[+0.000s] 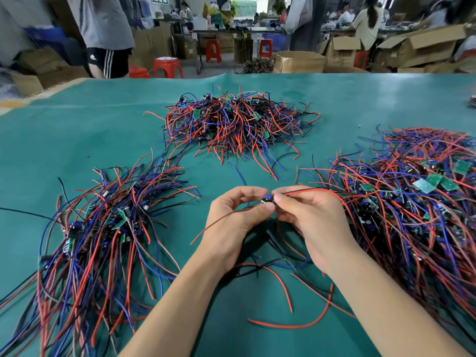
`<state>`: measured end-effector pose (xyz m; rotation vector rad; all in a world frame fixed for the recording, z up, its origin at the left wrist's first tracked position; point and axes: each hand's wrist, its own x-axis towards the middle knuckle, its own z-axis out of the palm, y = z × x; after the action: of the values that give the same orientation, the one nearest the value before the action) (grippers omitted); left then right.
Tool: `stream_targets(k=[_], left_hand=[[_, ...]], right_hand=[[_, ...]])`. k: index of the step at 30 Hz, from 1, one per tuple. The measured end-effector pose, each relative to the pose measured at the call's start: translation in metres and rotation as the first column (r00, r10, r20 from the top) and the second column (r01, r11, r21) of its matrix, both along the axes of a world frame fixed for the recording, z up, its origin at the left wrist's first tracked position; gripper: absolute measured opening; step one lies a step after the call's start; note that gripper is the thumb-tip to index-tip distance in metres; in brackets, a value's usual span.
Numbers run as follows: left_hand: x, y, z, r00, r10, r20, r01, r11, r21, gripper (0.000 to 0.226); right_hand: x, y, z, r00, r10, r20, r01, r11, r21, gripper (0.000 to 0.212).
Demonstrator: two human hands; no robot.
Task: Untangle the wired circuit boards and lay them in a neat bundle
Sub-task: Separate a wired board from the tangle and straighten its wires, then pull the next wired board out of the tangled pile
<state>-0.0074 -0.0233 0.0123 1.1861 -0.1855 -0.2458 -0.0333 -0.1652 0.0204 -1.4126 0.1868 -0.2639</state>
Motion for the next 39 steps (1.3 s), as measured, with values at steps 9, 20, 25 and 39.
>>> stream_targets(k=[9,20,25,39], left_hand=[[-0.001,0.001,0.003,0.996,-0.078,-0.046,0.077,0.997,-0.029,0.017],[-0.004,-0.003,0.003,0.993,-0.120,-0.018,0.121,0.992,0.034,0.006],[0.001,-0.001,0.000,0.998,-0.003,-0.064,-0.001,0.998,-0.059,0.009],[0.002,-0.002,-0.003,0.999,-0.007,-0.033,0.006,1.000,-0.021,0.014]], right_hand=[[0.002,-0.007,0.002,0.999,-0.017,0.048,0.027,0.972,-0.234,0.011],[0.014,-0.058,0.006,0.885,-0.424,0.193,0.461,0.856,-0.234,0.024],[0.013,-0.069,0.013,0.624,-0.717,0.310,0.763,0.645,-0.041,0.007],[-0.002,-0.002,0.001,0.993,-0.034,0.111,0.086,0.859,-0.505,0.025]])
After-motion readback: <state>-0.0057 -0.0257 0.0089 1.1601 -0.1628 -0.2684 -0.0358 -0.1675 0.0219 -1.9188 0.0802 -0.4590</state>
